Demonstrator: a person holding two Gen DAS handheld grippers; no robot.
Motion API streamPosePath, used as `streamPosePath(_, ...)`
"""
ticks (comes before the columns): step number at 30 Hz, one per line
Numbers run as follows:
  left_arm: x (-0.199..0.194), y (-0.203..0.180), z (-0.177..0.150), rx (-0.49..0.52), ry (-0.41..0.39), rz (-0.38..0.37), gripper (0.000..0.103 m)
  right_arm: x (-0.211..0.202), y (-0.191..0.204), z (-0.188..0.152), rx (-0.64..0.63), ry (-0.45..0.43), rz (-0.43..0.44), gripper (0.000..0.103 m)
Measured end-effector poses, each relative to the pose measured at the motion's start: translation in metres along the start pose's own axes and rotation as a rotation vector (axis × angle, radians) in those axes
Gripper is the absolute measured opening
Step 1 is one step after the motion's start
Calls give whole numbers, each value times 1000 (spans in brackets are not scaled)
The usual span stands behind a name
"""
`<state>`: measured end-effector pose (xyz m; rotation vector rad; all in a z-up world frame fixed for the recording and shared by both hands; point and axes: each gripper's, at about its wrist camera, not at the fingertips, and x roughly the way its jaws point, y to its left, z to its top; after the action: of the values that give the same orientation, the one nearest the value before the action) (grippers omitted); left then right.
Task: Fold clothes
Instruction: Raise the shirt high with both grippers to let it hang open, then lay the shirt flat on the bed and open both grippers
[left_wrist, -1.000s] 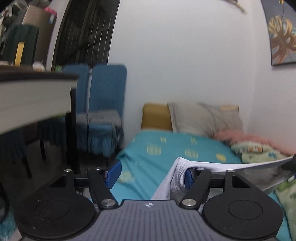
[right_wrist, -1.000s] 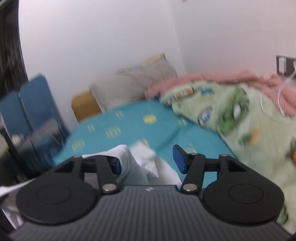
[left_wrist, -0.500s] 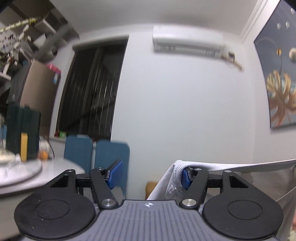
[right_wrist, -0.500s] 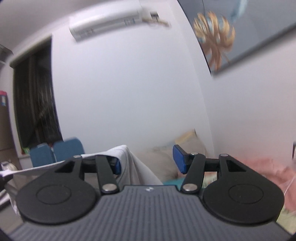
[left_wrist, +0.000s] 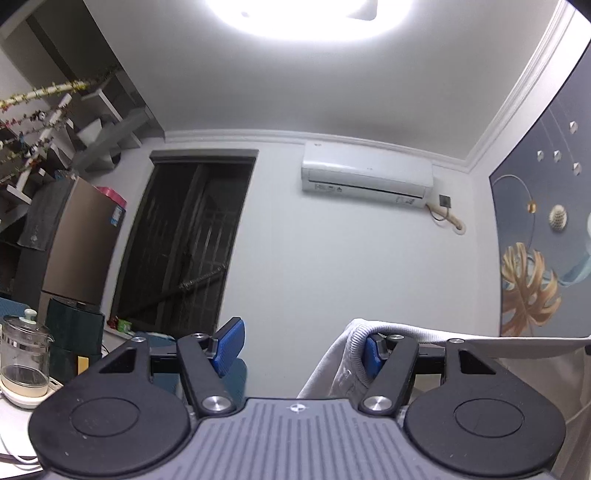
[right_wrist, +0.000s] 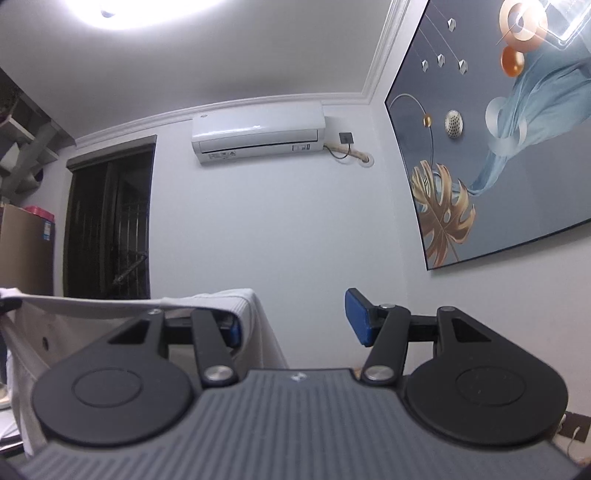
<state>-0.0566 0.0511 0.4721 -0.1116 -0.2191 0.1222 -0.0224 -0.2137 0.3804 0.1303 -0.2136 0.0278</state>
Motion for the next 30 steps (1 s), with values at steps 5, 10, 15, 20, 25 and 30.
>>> streamPosePath(5,27,3,-41,20,119,-10,66,1,1,-19,25,106,14,58)
streamPosePath(10,64,7,-90,39,239,-16,66,53,-1,-77,56,228,11,58)
streamPosePath(15,165,10,-188,49,366,-7,66,140,-8,-159,49,366,-18,58)
streamPosePath(20,269,14,-296,83,428,-13,66,252,-32,-253,121,468,-81,58)
streamPosePath(25,381,2,-424,104,483,3,69,368,-54,-367,145,503,-148,58)
streamPosePath(30,484,7,-583,119,624,7,69,466,-70,-504,110,590,-168,58)
